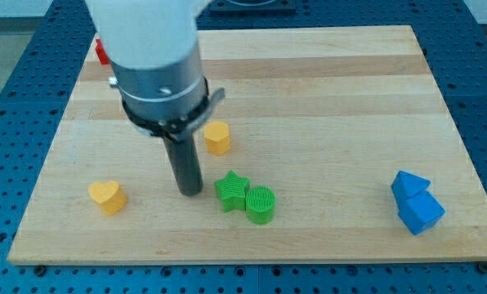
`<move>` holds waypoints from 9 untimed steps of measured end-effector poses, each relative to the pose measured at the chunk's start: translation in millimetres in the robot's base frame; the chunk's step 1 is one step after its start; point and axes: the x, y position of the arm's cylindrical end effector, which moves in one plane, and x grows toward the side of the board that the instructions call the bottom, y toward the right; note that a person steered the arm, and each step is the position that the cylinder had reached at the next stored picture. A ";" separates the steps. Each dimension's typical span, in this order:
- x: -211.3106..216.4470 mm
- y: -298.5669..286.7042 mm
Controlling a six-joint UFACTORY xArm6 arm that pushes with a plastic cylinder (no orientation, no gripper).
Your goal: Move the heart towards the pentagon
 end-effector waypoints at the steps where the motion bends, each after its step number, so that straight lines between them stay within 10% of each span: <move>1: -17.1 -0.6; 9: 12.0 54.4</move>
